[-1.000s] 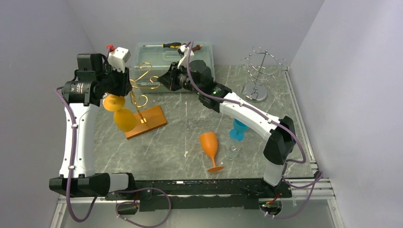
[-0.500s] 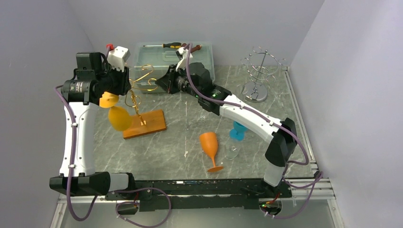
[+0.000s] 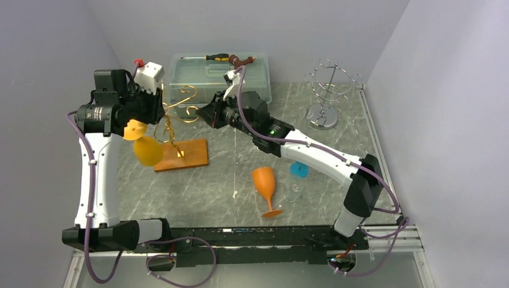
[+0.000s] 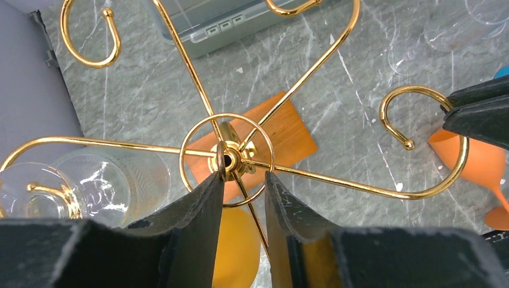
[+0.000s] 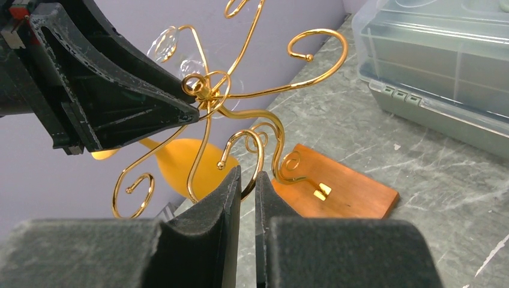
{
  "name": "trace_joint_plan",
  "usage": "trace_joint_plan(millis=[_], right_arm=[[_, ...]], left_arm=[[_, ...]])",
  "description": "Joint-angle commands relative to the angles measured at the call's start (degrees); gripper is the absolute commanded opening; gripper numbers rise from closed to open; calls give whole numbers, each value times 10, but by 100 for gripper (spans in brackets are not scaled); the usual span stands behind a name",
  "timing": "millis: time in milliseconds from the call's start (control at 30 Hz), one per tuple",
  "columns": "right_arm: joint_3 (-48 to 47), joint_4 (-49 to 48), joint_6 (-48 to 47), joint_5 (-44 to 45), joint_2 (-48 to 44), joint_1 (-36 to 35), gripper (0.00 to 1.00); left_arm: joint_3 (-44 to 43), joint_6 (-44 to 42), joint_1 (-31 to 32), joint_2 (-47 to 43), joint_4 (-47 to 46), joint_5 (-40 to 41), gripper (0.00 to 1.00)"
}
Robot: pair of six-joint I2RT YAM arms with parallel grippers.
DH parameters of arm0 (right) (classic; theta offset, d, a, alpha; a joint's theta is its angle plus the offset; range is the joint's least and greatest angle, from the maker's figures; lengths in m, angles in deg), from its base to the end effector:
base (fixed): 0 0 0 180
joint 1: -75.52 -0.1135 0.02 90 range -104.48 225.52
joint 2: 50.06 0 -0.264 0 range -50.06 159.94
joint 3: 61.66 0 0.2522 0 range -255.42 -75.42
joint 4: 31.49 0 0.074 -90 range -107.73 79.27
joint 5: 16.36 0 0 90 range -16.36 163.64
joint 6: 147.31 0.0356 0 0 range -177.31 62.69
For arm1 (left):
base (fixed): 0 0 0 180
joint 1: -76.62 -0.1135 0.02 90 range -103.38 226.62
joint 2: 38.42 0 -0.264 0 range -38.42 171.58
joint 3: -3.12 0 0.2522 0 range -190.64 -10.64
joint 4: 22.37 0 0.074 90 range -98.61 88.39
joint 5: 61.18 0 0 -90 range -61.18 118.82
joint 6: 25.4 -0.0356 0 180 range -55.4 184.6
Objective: Place the wine glass upside down on the wine glass rack
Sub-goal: Adjust the wine rack at the center of the board, then pick up the wine glass at the center of the board.
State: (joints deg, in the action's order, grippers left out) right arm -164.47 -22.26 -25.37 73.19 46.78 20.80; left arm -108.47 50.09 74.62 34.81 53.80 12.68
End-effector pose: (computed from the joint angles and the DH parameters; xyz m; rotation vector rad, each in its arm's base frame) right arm 0.2376 0.3362 0.3956 -0.3540 1.7239 1.1458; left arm 0.2273 -0.0020 0.4565 0.3915 2.1697 -0.1539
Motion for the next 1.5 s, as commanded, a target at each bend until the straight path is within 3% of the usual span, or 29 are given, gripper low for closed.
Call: trace_joint_plan(millis=[0, 100, 200, 367, 567, 800, 967, 1133, 1233, 1467], right_arm=[[2, 31, -6, -74, -13, -37, 0], [-19, 43, -14, -66, -8, -35, 11], [-34, 63, -20, -64, -9, -25, 20], [-50, 81, -22, -74, -17, 7, 25], [-88, 120, -35, -84, -15, 34, 34], [-127, 183, -60, -80, -22, 63, 53], [-120, 235, -79, -52, -52, 87, 71], [-93, 299, -104, -1, -79, 119, 72], [-80, 332, -130, 51, -80, 130, 69], [-77, 389, -167, 80, -23, 139, 61]], left_arm=[[13, -26, -4, 4, -38, -9, 38], [8, -26, -4, 6, -35, -10, 42], [4, -23, -4, 5, -40, -8, 52], [-20, -15, -4, 11, -36, -14, 59], [-35, -11, -4, 13, -31, -23, 61], [-66, -4, -4, 16, -21, -32, 66], [-98, 9, -4, 18, -14, -43, 86], [-130, 24, -4, 25, -6, -51, 99], [-158, 36, -4, 33, 7, -53, 100], [-225, 56, -4, 53, 49, -48, 100]])
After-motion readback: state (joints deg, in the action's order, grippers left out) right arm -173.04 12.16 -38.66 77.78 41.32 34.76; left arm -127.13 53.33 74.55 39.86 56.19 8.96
